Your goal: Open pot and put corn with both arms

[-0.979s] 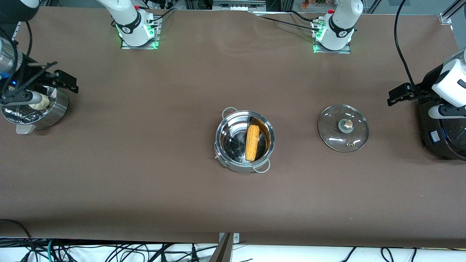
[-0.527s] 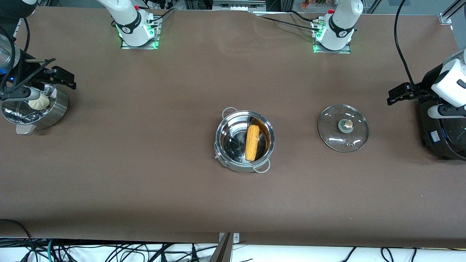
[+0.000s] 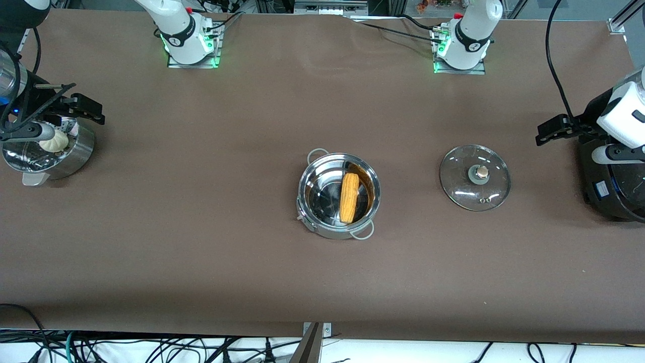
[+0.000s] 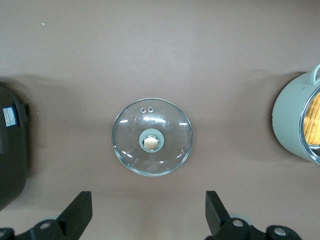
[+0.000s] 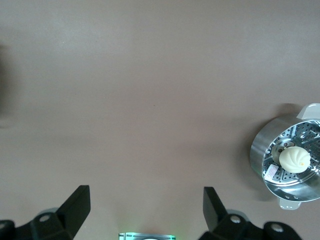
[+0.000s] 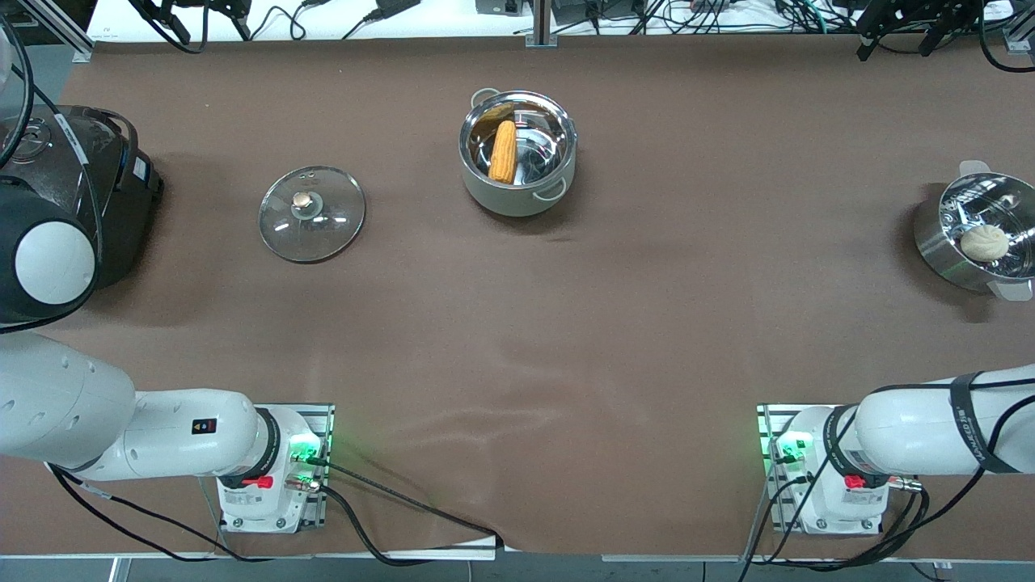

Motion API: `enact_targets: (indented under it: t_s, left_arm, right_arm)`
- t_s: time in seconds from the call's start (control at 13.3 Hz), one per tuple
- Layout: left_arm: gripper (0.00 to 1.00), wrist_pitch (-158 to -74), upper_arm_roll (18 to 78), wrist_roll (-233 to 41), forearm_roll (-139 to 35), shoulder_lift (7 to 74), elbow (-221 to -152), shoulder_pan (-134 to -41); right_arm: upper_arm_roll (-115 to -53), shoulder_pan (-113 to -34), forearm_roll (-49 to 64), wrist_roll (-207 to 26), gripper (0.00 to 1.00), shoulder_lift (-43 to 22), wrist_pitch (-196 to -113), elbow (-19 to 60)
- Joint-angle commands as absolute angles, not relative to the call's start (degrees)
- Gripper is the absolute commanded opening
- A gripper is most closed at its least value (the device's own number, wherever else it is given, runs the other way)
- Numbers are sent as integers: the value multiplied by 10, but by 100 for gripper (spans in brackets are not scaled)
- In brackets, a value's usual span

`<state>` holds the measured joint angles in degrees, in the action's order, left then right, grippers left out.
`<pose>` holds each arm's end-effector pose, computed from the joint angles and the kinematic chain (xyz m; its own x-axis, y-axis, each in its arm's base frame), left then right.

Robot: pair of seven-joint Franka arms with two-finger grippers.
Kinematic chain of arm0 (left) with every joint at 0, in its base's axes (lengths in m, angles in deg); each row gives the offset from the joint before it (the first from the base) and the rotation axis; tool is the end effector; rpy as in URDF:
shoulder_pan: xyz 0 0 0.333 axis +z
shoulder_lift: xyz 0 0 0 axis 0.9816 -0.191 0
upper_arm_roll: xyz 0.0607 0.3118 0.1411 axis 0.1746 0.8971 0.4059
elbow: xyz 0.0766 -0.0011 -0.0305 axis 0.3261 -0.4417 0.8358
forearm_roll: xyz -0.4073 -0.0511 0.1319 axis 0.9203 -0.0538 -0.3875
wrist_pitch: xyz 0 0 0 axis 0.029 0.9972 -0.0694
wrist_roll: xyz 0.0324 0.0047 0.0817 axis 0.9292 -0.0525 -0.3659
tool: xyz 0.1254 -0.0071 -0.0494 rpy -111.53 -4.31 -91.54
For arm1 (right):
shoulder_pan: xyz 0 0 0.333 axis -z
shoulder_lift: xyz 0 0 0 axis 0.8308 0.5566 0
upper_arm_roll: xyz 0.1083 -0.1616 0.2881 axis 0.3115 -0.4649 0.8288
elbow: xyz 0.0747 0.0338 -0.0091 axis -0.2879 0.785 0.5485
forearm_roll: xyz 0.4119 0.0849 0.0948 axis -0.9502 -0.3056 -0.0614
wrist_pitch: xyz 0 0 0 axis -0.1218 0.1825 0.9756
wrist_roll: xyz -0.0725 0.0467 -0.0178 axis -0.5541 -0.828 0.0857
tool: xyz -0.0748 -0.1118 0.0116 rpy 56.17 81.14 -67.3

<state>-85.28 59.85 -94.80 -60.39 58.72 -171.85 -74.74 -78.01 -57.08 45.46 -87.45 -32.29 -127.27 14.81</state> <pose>0.6268 -0.0190 0.5949 0.9945 0.0536 -0.0901 0.0549 -0.9984 0.0118 0.5930 0.0130 0.5810 0.9915 0.0561 -0.1175 0.0580 -0.9982 0.0132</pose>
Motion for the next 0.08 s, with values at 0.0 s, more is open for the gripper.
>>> enact_targets:
  t_s: [0.0]
  left_arm:
    - [100,-846,596,-952,-607,598,-1728,-746]
  right_arm:
    - [-767,-557,457,-878,100,-331,-1273,154]
